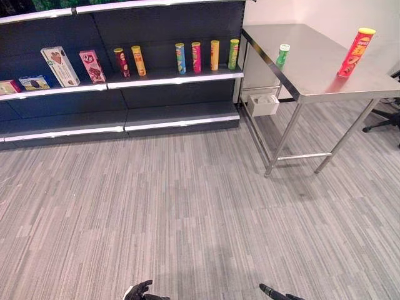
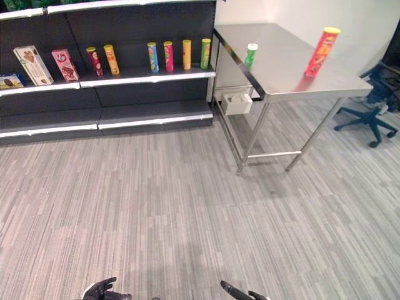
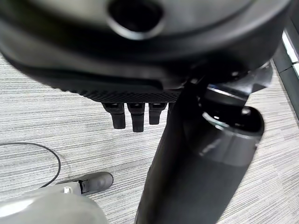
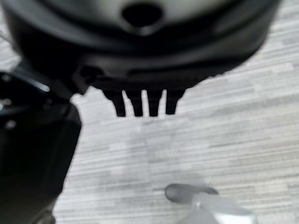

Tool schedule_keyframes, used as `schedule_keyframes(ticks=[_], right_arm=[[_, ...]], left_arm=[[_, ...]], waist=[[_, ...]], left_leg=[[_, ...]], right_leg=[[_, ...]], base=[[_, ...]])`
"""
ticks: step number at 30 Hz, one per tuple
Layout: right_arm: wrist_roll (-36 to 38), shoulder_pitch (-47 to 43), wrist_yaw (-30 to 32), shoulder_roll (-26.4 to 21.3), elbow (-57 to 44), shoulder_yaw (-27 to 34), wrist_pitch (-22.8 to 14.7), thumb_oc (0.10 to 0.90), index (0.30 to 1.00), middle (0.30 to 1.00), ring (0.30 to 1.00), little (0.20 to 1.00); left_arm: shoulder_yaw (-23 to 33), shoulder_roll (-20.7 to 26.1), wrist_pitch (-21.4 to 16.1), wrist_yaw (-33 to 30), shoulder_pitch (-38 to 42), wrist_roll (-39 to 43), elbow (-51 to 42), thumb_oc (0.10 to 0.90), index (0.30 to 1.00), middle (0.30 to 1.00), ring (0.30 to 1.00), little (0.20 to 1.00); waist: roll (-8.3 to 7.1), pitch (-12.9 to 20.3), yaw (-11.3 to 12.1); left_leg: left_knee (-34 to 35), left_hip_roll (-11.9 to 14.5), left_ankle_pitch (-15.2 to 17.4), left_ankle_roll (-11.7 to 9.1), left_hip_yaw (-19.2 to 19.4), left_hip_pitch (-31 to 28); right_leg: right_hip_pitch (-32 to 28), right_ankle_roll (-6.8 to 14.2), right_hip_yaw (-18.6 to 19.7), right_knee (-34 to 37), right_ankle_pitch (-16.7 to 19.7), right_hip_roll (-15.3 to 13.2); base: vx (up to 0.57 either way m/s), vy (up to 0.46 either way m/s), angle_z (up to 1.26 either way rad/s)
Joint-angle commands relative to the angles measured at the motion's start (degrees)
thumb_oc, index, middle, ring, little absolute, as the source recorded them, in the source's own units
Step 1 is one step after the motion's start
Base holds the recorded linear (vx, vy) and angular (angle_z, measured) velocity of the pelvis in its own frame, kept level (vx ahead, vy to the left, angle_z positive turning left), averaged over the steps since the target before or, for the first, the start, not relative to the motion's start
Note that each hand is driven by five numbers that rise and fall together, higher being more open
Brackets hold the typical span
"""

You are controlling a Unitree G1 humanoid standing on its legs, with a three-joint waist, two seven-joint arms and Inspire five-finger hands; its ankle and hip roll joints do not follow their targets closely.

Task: Put the goods on the table back onto the shelves and tidy them up.

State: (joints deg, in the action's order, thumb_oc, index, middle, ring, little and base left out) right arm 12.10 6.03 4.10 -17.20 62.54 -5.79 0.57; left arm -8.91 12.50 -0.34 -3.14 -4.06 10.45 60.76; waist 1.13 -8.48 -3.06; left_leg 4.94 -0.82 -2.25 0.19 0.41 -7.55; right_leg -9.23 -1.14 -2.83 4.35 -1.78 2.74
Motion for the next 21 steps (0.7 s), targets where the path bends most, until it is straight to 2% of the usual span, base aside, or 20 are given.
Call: schedule_keyframes(ticks=[1,8,14,21], right_arm=[[0.9,-1.0,0.9,-2.0,-1.7,-0.6,-1.6,0.800,0.900,0.900,0.900,0.900],[0.8,0.1,1.4,-1.8,-2.9,-0.2,-1.8,0.800,0.900,0.900,0.900,0.900],[0.9,0.0,1.8,-2.1,-2.8,-0.2,-1.9,0.800,0.900,0.900,0.900,0.900],[0.3,-1.0,1.7,-2.4,-3.5,-0.5,-1.8,0.800,0.900,0.900,0.900,0.900]], left_arm=[[0.0,0.0,-2.5,-1.8,3.9,-1.6,1.5,0.800,0.900,0.900,0.900,0.900],[0.4,-0.6,-2.2,-2.0,3.0,-1.8,2.8,0.800,0.900,0.900,0.900,0.900],[-0.6,0.0,-2.3,-2.1,3.1,-2.7,2.1,0.800,0.900,0.900,0.900,0.900],[-0.4,0.4,-2.4,-2.0,3.5,-2.7,1.5,0.800,0.900,0.900,0.900,0.900]], waist=[[-1.63,0.8,-0.3],[-1.44,0.1,-0.4],[-1.71,0.7,-0.6],[-1.81,0.8,-0.1]], left_leg=[[0.1,-1.2,4.5,-1.9,-1.2,0.2],[0.1,-1.0,4.5,-2.0,-1.3,0.2],[0.1,-1.1,4.7,-2.0,-1.6,0.4],[0.1,-0.5,5.3,-1.9,-0.1,-0.3]], right_leg=[[2.7,6.8,5.5,0.5,2.9,-1.8],[2.9,7.0,5.5,0.7,2.8,-1.9],[2.9,6.9,6.0,0.7,2.7,-1.7],[2.9,6.9,6.4,0.3,2.6,-1.8]], base=[[0.00,0.000,0.00],[0.01,-0.003,0.00],[0.00,0.000,0.00],[0.02,-0.024,-0.06]])
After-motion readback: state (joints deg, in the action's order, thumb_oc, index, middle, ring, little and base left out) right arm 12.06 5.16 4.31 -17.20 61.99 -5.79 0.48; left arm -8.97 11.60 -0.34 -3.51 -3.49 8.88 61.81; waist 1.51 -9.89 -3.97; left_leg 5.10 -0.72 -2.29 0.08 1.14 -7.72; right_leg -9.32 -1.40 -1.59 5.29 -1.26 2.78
